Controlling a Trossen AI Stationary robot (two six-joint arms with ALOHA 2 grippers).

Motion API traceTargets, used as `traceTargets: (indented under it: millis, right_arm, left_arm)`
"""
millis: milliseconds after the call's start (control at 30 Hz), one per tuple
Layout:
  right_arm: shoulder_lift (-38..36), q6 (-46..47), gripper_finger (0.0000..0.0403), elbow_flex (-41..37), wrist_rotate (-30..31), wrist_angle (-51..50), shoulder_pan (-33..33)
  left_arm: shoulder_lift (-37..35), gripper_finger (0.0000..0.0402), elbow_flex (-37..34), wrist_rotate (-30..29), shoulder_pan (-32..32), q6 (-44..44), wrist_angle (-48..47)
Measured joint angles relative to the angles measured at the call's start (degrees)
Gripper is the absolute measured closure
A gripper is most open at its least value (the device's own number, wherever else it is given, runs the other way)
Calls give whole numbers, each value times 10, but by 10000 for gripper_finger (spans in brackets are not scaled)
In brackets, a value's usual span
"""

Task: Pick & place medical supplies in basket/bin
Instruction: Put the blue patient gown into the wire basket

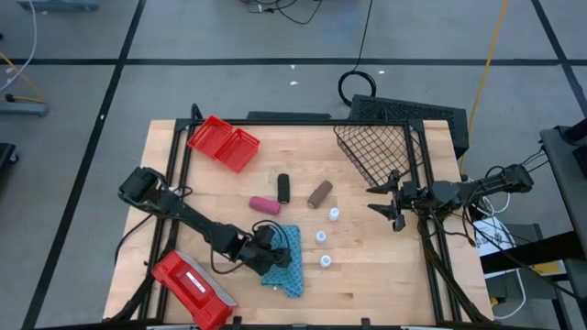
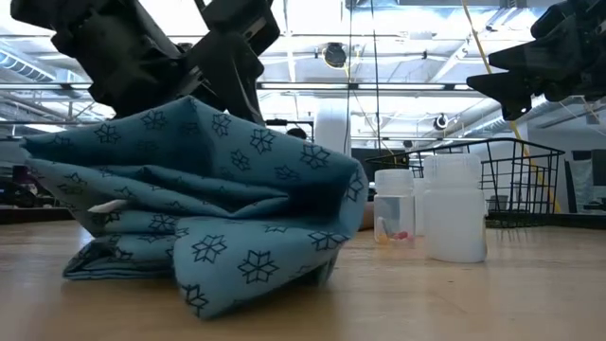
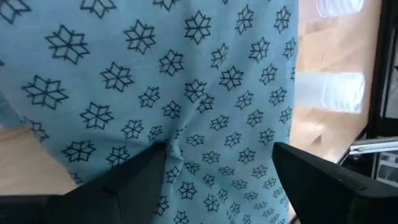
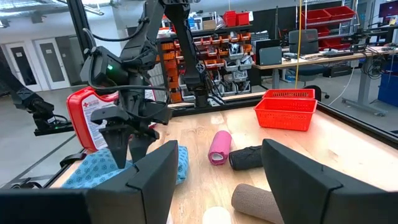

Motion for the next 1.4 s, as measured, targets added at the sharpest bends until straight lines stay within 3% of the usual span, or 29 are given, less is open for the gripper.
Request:
traceTargets:
  millis: [167, 367, 500, 700, 933, 1067, 1400]
  right_arm:
    - [0, 0, 181, 0, 0, 0, 0]
    - [0, 0, 183, 0, 0, 0, 0]
    - [0, 0, 182, 0, 0, 0, 0]
    - [1, 0, 179, 0, 0, 0, 0]
    - [2, 0, 179, 0, 0, 0, 0]
    - [2, 0, 179, 0, 0, 0, 0]
    - [2, 0, 179, 0, 0, 0, 0]
  left_arm:
    - [-41, 92, -4, 33, 11, 37, -19]
    - [-145, 92, -4, -53, 1, 42, -121]
    - [-162, 92, -5, -76, -20, -4, -191]
    - [-104, 92, -5, -79, -27, -31, -169]
    - [-7, 92, -2, -81, -10, 24, -28]
    - [37, 92, 0, -45, 1, 36, 22]
    - [45, 92, 0, -14, 12, 79, 38]
